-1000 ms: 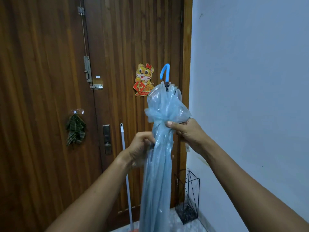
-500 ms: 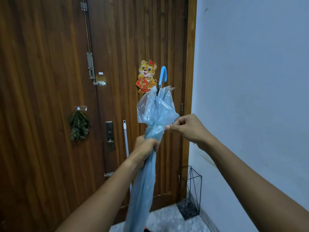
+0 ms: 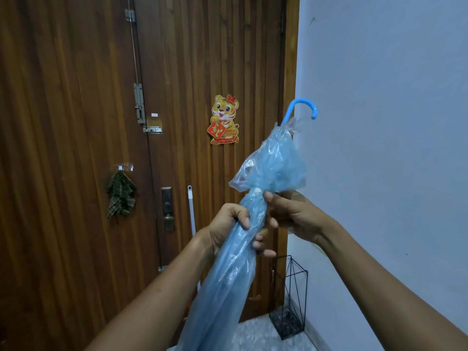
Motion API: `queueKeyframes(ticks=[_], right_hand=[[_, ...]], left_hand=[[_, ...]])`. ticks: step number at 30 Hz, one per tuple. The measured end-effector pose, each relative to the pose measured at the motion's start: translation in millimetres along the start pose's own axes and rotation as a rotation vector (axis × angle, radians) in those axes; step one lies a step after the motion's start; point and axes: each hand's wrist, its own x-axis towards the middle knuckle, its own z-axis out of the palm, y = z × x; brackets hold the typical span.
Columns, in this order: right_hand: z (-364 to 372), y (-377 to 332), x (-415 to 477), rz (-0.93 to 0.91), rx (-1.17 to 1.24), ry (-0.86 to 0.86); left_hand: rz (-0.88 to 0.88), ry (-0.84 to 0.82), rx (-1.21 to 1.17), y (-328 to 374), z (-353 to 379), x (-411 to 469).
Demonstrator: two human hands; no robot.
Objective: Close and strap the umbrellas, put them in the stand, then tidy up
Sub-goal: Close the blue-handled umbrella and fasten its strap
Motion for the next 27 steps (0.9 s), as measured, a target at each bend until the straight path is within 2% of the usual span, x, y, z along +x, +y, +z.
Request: queueKeyframes(ticks=[2, 6, 9, 12, 16, 20, 25, 27], right_hand=[[5.2, -1.2, -1.5, -0.068, -0.027, 0.037], [9.9, 6.7, 6.8, -0.125, -0.170, 0.264], [15.6, 13.0, 11.0, -0.081, -0.292, 0.271], [18.5, 7.8, 13.2, -0.043, -0.461, 0.244], [10.3, -6.5, 10.4, 0.036, -0.446, 0.237], [5.6, -12.8, 2.7, 0.002, -0.359, 0.225], [-1.4, -18.8, -1.2, -0.019, -0.192, 0.172], [-1.0, -20.8, -2.2, -0.031, -0.113, 0.123]], left_hand=[[-0.025, 0.119, 0.147, 3.2, -1.9, -2.6], [0.003, 0.550, 0.494, -10.1, -3.8, 1.6], [0.129, 0.781, 0.606, -31.9, 6.6, 15.1], [0.230, 0.975, 0.615, -40.7, 10.5, 19.6], [0.278, 0.962, 0.633, -33.3, 7.9, 14.1], [0.282, 0.966, 0.650, -21.8, 9.6, 9.7], [0.255, 0.804, 0.497, -7.5, 8.2, 6.2], [0.224, 0.643, 0.330, -6.1, 8.0, 6.4]])
